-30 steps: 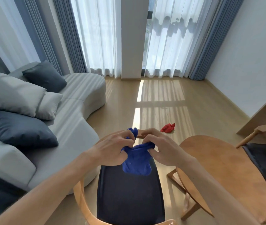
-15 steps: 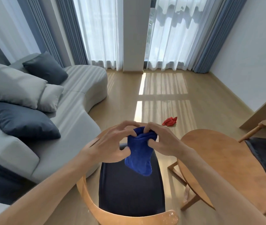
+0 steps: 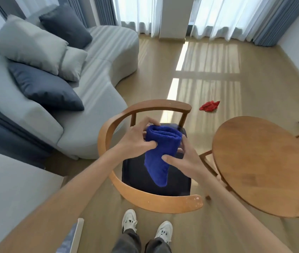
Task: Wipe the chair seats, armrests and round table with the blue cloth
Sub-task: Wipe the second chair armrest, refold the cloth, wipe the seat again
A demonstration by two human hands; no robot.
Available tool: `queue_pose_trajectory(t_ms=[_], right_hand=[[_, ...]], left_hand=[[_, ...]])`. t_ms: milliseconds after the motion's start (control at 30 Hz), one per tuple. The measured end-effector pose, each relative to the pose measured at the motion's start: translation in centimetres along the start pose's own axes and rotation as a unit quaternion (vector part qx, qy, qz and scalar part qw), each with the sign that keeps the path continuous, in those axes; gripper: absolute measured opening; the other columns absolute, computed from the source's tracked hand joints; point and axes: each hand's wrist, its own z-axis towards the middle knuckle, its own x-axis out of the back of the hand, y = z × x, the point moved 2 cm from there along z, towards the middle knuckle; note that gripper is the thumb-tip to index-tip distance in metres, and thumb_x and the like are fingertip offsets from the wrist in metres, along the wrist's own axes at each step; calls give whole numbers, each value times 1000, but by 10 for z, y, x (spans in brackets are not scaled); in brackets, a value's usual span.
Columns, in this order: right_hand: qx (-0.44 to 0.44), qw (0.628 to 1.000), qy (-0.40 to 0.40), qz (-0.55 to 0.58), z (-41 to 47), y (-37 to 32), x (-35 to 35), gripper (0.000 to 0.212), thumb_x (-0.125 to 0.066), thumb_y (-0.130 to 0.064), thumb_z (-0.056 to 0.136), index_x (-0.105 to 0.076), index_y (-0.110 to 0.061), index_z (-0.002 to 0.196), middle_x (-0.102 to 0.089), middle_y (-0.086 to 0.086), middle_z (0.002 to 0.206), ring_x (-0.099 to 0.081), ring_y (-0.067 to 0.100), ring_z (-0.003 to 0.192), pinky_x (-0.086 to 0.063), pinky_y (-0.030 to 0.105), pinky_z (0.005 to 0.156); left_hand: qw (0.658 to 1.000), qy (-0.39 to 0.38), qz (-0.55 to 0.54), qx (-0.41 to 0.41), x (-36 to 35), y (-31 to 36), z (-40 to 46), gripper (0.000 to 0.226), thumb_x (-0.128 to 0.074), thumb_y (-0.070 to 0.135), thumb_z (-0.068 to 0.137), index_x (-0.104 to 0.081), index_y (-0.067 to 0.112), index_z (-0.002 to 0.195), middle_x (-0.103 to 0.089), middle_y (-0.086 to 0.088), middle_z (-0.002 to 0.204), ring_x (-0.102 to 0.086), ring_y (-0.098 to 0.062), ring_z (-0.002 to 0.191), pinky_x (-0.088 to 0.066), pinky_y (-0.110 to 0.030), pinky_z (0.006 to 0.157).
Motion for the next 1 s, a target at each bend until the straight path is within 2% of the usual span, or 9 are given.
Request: queue_pose_trajectory(t_ms=[200,267,400,600,667,767,833,900,1000], right_hand=[[-98,994,44,30,-25,51,-69,55,-68,-15,88,-41,-24,135,-63,-10,112,-62,4,99,-55,22,77],[-151,986,66,21,-31,69,-94,58,-64,-17,91,-36,-28,140,-63,-14,108,-62,2,95,-50,16,73],[-264,958,107,22,-36,98,-148,53,-56,-21,92,-33,-34,138,-63,-15,99,-61,2,86,-45,9,61],[-313,942,116,23,-6,121,-231,43,-47,-24,93,-35,-41,131,-62,-8,98,-61,10,86,-45,22,63],[-321,940,111,-19,10,133,-253,54,-46,-25,95,-25,-37,144,-54,-3,114,-58,17,98,-46,27,74],[-344,898,100,-256,26,144,-278,69,-45,-30,97,-5,-23,153,-31,5,140,-46,24,115,-40,33,94],[-303,872,133,-360,32,146,-289,71,-42,-17,95,-3,-23,154,-15,13,154,-33,29,130,-33,37,103],[-285,877,115,-370,40,150,-303,73,-39,-5,92,-6,-27,154,0,20,158,-20,34,139,-27,42,111],[-329,876,106,-337,41,154,-332,60,-40,-22,93,-23,-20,151,4,23,158,-16,41,142,-18,50,115]], left_hand=[[989,-22,-23,143,-1,-76,-35,49,-70,12,83,-47,31,123,-64,4,110,-63,-12,99,-53,-20,78],[976,26,-24,213,13,-108,-48,42,-66,15,88,-49,29,123,-63,5,111,-62,-11,102,-49,-15,74],[945,106,127,282,43,-171,-85,21,-53,14,96,-53,22,115,-60,1,110,-58,-14,98,-47,-14,64],[937,40,308,163,60,-234,-89,29,-50,9,91,-57,9,119,-57,-5,120,-45,-20,119,-37,-32,99],[925,19,361,116,60,-247,-79,30,-54,6,87,-59,5,117,-57,-8,120,-45,-25,123,-37,-36,99],[905,-17,422,58,55,-264,-69,33,-62,-1,75,-65,-1,108,-62,-15,114,-51,-34,122,-43,-44,100],[897,-22,442,4,49,-273,-68,28,-56,-4,72,-68,-3,98,-66,-18,105,-58,-38,115,-46,-50,100],[889,-39,457,-21,42,-280,-69,36,-37,3,75,-69,-4,91,-67,-19,100,-61,-40,111,-45,-54,100],[894,-52,445,-9,36,-298,-71,41,-30,6,81,-68,-4,93,-67,-18,102,-58,-38,117,-39,-53,106]])
